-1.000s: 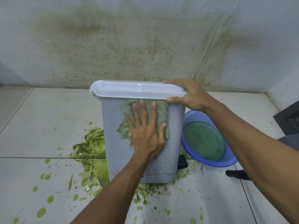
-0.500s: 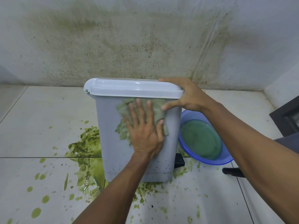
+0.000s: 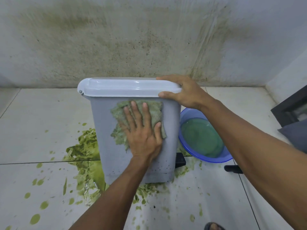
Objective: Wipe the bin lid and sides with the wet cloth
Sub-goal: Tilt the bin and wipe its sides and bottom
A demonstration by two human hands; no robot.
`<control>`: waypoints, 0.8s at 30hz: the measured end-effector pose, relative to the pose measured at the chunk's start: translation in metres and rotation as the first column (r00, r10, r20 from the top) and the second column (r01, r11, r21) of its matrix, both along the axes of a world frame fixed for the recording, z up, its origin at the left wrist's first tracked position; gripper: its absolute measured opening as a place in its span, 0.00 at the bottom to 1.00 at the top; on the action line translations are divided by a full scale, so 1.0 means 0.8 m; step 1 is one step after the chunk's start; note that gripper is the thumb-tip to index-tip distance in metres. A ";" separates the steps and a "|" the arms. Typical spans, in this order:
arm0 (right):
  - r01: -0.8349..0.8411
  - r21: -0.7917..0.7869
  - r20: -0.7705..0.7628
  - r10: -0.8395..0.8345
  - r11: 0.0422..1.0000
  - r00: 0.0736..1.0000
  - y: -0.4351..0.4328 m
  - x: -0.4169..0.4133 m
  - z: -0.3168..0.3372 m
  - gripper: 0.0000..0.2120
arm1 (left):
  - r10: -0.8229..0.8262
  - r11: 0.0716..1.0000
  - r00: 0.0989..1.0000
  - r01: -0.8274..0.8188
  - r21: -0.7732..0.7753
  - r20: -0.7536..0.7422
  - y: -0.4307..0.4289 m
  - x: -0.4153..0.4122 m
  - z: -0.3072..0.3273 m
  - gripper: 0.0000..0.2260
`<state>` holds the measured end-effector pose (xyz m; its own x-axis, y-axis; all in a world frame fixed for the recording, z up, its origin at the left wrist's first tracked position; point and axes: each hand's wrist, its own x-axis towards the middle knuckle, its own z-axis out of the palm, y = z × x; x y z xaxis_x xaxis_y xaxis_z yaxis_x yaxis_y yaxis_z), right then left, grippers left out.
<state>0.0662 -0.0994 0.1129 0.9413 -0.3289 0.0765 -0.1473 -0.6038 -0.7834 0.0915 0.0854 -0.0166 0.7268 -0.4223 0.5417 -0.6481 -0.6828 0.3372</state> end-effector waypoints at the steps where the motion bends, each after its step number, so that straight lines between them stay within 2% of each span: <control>1: 0.001 0.000 -0.002 -0.001 1.000 1.000 -0.001 0.000 0.001 0.25 | -0.097 0.995 0.994 0.095 0.041 0.056 -0.011 -0.008 -0.002 0.32; 4: 0.000 0.035 -0.017 0.001 0.999 1.000 -0.002 0.001 0.003 0.25 | -0.395 0.905 0.901 0.349 0.243 0.180 0.003 -0.019 -0.027 0.31; 7: 0.002 0.051 -0.018 -0.001 0.999 1.000 -0.004 0.001 0.001 0.25 | -0.550 0.799 0.807 0.433 0.417 0.215 0.067 -0.004 -0.060 0.31; 8: 0.006 0.054 -0.017 -0.005 0.999 1.000 -0.004 0.001 0.000 0.24 | -0.552 0.789 0.803 0.417 0.452 0.223 0.091 0.008 -0.067 0.32; 10: 0.021 0.052 -0.005 -0.020 0.998 1.000 -0.002 0.001 -0.001 0.24 | -0.471 0.833 0.850 0.341 0.436 0.235 0.120 0.032 -0.064 0.33; 13: 0.032 0.066 0.010 -0.033 0.997 0.999 0.000 0.002 -0.003 0.24 | -0.251 0.944 0.948 0.194 0.267 0.198 0.084 0.046 -0.028 0.32; 15: 0.027 0.038 0.012 -0.028 0.999 1.000 0.000 0.004 -0.004 0.25 | -0.207 0.965 0.963 0.172 0.199 0.174 0.039 0.037 -0.005 0.31; 18: 0.037 0.012 0.015 -0.037 0.999 0.999 -0.002 0.008 -0.007 0.28 | -0.326 0.936 0.921 0.283 0.212 0.213 0.001 0.010 -0.009 0.31; 21: 0.044 -0.036 0.024 -0.044 0.998 0.999 -0.002 0.009 -0.011 0.30 | -0.482 0.852 0.849 0.396 0.343 0.216 0.016 -0.012 -0.035 0.30; 24: 0.034 -0.074 0.041 -0.031 0.997 0.999 -0.002 0.007 -0.018 0.28 | -0.473 0.845 0.859 0.380 0.376 0.197 0.049 -0.001 -0.049 0.31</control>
<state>0.0715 -0.1010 0.0987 0.9260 -0.3511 0.1389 -0.1375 -0.6562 -0.7420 0.0903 0.1247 -0.0554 0.2777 -0.8351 0.4749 -0.9318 -0.3544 -0.0783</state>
